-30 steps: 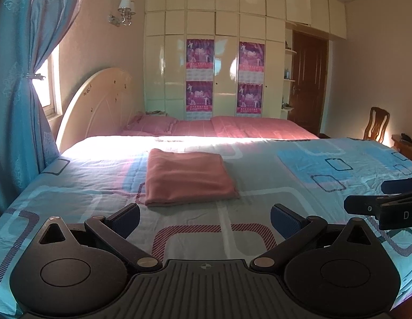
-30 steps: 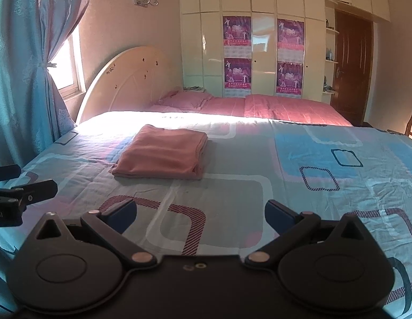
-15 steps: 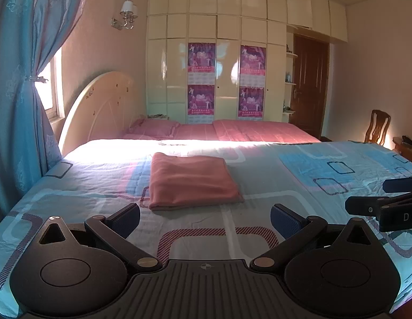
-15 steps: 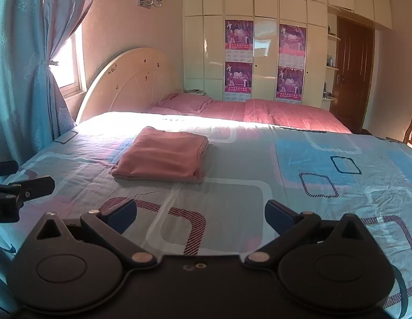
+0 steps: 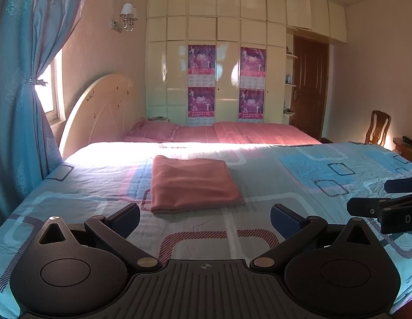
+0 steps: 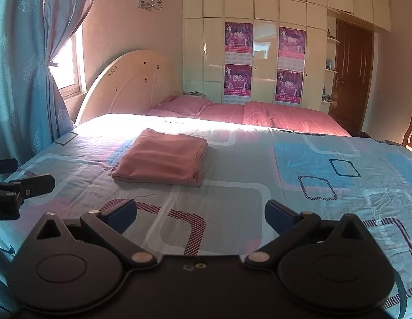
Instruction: Fold small clothes
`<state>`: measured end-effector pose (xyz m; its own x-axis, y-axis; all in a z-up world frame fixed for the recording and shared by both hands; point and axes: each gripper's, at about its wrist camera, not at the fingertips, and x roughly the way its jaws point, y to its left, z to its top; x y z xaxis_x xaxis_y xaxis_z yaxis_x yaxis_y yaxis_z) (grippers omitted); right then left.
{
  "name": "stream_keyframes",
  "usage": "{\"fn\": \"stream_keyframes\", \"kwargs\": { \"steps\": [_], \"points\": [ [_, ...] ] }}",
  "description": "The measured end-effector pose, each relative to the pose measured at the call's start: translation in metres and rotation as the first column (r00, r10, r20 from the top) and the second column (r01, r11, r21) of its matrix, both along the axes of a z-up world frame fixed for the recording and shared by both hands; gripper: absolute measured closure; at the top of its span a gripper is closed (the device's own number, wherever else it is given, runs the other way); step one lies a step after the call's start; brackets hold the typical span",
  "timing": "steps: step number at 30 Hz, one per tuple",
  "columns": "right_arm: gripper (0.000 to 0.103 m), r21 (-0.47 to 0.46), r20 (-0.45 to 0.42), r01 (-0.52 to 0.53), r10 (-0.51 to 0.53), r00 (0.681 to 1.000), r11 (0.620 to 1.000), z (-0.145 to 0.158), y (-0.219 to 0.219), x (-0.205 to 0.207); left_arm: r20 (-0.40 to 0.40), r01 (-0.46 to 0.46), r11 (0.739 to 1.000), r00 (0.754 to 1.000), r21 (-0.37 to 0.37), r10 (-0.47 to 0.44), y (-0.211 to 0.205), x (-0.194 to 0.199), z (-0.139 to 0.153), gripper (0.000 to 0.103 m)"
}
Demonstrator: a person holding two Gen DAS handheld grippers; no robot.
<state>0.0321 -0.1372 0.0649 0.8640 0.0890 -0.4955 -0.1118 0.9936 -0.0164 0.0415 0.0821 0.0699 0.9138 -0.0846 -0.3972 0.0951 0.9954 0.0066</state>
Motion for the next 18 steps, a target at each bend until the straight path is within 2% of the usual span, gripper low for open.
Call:
{"fn": "stream_keyframes", "kwargs": {
  "steps": [18],
  "points": [
    [0.001, -0.005, 0.008, 0.002, -0.002, 1.000, 1.000, 0.0018, 0.0012, -0.0015, 0.010, 0.007, 1.000, 1.000, -0.002, -0.007, 0.0011, -0.0017, 0.0001, 0.000]
  ]
}}
